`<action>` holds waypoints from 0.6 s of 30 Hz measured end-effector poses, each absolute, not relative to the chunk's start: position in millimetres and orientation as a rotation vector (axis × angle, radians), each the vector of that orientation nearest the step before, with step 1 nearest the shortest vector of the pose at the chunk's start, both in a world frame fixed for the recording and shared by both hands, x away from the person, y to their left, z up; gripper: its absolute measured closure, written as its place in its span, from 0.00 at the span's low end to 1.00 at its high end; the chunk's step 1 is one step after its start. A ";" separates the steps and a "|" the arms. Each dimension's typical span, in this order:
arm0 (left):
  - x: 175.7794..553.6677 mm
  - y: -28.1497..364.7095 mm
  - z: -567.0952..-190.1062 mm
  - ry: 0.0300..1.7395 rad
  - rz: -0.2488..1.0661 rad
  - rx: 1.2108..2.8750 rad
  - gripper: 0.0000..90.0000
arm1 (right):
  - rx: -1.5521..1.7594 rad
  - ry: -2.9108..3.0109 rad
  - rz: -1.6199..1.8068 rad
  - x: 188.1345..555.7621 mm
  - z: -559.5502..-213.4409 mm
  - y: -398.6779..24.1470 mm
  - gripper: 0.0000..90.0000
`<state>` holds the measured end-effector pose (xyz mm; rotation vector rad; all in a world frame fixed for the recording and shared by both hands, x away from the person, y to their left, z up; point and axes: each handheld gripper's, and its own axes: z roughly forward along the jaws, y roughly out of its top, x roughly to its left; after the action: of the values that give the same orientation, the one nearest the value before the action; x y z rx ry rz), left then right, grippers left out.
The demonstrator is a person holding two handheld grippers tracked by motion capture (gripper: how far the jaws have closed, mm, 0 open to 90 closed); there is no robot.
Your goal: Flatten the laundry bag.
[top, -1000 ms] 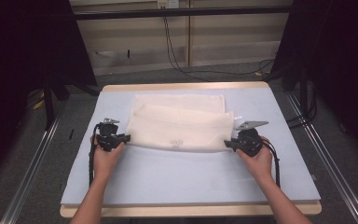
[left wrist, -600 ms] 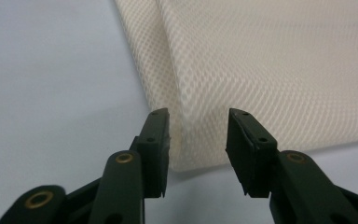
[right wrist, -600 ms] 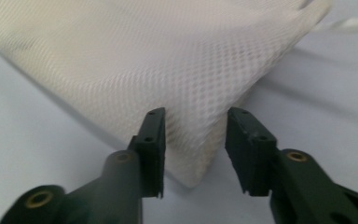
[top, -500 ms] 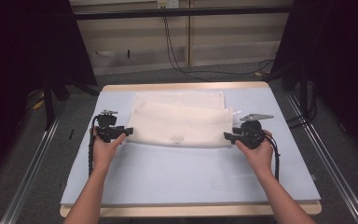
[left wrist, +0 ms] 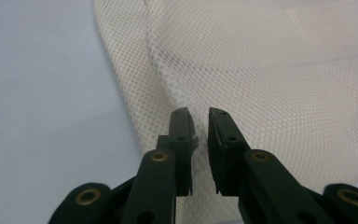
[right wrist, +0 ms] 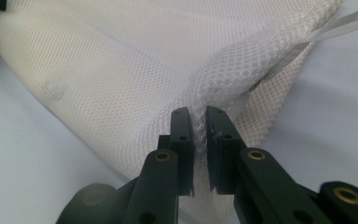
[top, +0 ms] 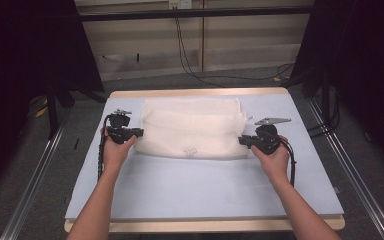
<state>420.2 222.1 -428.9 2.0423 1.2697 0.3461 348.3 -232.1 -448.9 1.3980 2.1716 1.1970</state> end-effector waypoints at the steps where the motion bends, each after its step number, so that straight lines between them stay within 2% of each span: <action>1: 416.5 222.7 -427.8 1.270 0.337 2.037 0.90 | 1.389 2.179 1.198 345.6 -449.9 -233.3 0.92; 4: 402.4 223.0 -429.3 1.213 0.393 2.040 0.93 | 1.344 2.210 1.172 334.5 -454.1 -234.1 0.92; 18: 351.4 241.8 -460.4 1.205 0.357 2.055 0.96 | 1.233 2.291 1.102 290.8 -477.8 -236.0 0.92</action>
<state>351.4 241.8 -460.4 2.0553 1.2052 0.3568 290.8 -236.0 -477.8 1.2332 2.2910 1.1024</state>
